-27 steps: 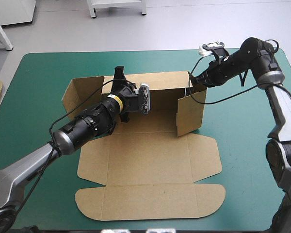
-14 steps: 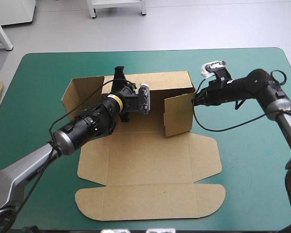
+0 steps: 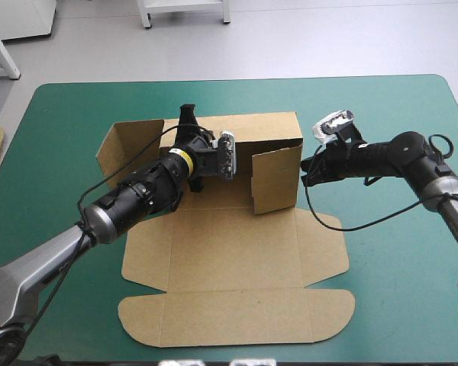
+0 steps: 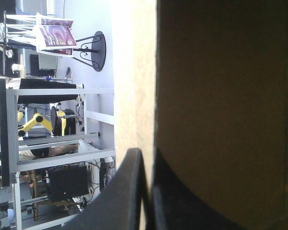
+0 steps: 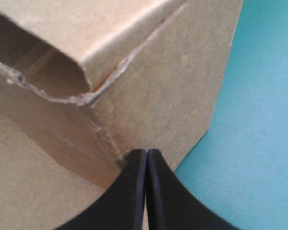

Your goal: Fold the box

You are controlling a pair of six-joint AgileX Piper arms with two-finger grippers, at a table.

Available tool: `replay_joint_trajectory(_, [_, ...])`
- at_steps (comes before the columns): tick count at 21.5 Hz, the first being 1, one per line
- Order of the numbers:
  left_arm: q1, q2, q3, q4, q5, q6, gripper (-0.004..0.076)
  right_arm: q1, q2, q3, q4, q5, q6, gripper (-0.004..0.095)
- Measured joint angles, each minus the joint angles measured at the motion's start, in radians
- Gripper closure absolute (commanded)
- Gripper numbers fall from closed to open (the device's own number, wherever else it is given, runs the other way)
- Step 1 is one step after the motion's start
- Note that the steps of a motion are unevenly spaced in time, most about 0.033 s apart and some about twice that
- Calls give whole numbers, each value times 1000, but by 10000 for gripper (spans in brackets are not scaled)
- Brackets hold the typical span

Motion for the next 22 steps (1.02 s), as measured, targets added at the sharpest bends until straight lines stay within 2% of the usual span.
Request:
replay_joint_trajectory(1, [0, 0, 0, 0, 0, 0, 732, 0, 0, 0, -9, 18, 0, 740])
replay_joint_trajectory(2, [0, 0, 0, 0, 0, 0, 732, 0, 0, 0, -16, 25, 0, 637])
replay_joint_trajectory(3, [0, 0, 0, 1, 4, 0, 732, 0, 0, 0, -29, 38, -3, 600])
replay_joint_trajectory(4, [0, 0, 0, 1, 4, 0, 732, 0, 0, 0, -34, 42, -4, 523])
replay_joint_trajectory(6, [0, 0, 0, 1, 3, 0, 732, 4, 0, 0, -36, 57, -12, 472])
replay_joint_trajectory(12, [0, 0, 0, 1, 3, 0, 732, 6, 0, 1, -1, 40, -86, 445])
replay_joint_trajectory(15, [0, 0, 0, 1, 3, 0, 732, 6, 0, 1, 26, 3, -115, 287])
replay_joint_trajectory(22, [0, 0, 0, 1, 4, 0, 732, 16, 0, 1, 59, -41, -126, 281])
